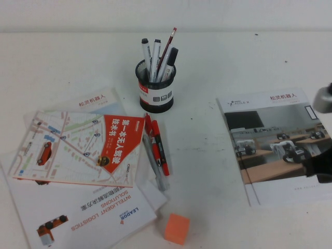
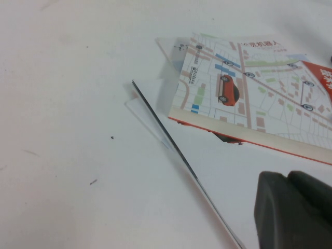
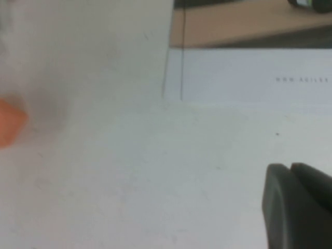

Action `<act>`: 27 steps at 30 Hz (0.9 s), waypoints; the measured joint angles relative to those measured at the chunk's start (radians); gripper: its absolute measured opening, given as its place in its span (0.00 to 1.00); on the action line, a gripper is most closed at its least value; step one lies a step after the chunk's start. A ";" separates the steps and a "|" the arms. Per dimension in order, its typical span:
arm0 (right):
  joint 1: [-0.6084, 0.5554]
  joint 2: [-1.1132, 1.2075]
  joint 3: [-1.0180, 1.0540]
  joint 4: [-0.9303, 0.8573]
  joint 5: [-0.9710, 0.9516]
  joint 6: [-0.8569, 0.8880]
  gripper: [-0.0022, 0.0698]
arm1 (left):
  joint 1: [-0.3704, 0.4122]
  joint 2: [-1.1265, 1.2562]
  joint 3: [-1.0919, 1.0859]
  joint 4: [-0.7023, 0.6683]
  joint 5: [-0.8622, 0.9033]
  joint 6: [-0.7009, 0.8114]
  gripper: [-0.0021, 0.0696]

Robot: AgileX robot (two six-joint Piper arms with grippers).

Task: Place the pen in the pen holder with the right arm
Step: Pick up the pen on the table

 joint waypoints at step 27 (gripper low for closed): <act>0.300 0.770 -0.749 -0.070 0.187 0.118 0.18 | 0.000 0.000 0.000 0.000 0.000 0.000 0.03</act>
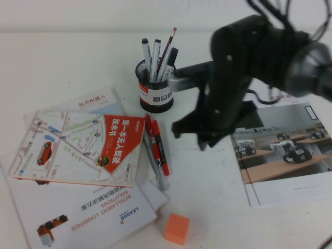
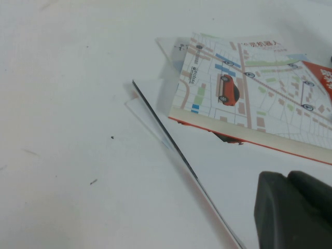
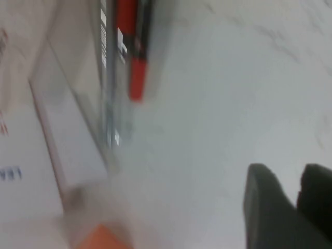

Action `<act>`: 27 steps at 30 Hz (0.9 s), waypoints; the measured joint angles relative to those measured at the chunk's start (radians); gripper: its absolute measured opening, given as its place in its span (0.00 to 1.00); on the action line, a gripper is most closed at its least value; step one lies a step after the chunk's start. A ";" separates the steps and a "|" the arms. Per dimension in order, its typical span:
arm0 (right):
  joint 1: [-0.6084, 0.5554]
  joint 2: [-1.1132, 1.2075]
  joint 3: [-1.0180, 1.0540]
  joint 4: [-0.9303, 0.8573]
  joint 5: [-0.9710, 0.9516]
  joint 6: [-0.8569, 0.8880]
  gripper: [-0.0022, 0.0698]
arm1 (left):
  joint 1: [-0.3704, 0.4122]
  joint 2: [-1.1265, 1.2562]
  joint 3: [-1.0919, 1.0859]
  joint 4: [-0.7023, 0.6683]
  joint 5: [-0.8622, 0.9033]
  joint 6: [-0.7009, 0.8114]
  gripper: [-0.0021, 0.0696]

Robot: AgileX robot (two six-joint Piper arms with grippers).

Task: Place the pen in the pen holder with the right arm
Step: Pick up the pen on the table

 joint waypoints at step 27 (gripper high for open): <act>0.036 0.451 -0.506 0.024 0.003 -0.047 0.36 | 0.000 0.000 0.000 0.000 0.000 0.000 0.03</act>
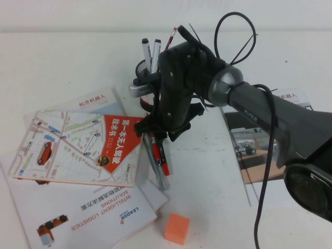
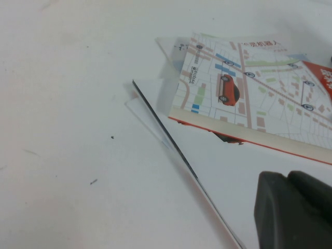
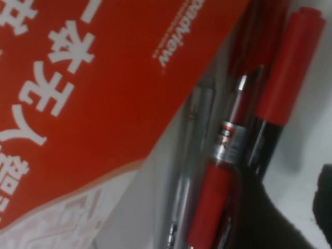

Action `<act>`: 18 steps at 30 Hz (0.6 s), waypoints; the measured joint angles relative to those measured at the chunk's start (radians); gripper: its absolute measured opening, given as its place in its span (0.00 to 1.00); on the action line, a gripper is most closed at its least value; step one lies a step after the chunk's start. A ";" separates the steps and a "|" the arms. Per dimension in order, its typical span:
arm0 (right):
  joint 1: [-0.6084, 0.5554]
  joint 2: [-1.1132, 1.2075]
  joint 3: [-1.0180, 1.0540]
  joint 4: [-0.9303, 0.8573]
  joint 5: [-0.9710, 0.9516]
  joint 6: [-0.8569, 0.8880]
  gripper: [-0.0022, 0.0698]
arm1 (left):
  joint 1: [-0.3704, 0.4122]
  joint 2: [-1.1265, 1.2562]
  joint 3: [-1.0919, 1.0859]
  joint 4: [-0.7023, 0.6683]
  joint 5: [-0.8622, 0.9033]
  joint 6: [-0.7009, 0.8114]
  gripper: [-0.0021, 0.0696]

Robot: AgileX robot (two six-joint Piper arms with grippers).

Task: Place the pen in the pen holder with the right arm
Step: Pick up the pen on the table

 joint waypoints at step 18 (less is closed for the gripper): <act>0.000 0.035 -0.009 -0.009 0.001 -0.001 0.17 | 0.000 0.000 0.000 0.000 0.000 0.000 0.03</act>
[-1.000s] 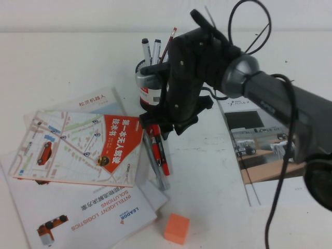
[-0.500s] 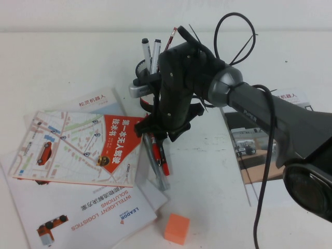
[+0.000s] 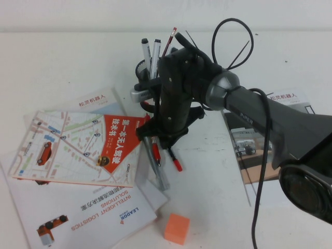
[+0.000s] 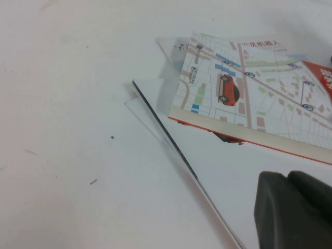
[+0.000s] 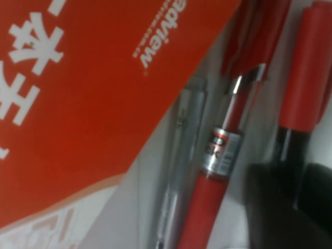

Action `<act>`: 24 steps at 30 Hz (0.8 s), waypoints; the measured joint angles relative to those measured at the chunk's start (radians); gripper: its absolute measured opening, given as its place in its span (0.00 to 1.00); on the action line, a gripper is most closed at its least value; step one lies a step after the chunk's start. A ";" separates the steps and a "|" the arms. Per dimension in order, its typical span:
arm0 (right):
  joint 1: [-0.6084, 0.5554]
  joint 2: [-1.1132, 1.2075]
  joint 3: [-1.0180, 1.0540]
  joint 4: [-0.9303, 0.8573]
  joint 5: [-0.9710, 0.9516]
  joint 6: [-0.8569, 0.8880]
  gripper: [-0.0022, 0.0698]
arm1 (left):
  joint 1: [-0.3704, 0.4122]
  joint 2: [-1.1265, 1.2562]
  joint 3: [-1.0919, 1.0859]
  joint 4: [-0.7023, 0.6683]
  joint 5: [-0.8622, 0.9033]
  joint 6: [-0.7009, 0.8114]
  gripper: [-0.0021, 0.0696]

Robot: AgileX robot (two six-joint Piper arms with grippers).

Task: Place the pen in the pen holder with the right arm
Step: Pick up the pen on the table, then place the pen onto the pen holder

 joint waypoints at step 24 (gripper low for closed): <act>0.000 -0.554 0.696 -0.071 -0.523 0.142 0.12 | 0.000 0.000 0.000 0.000 0.000 0.000 0.03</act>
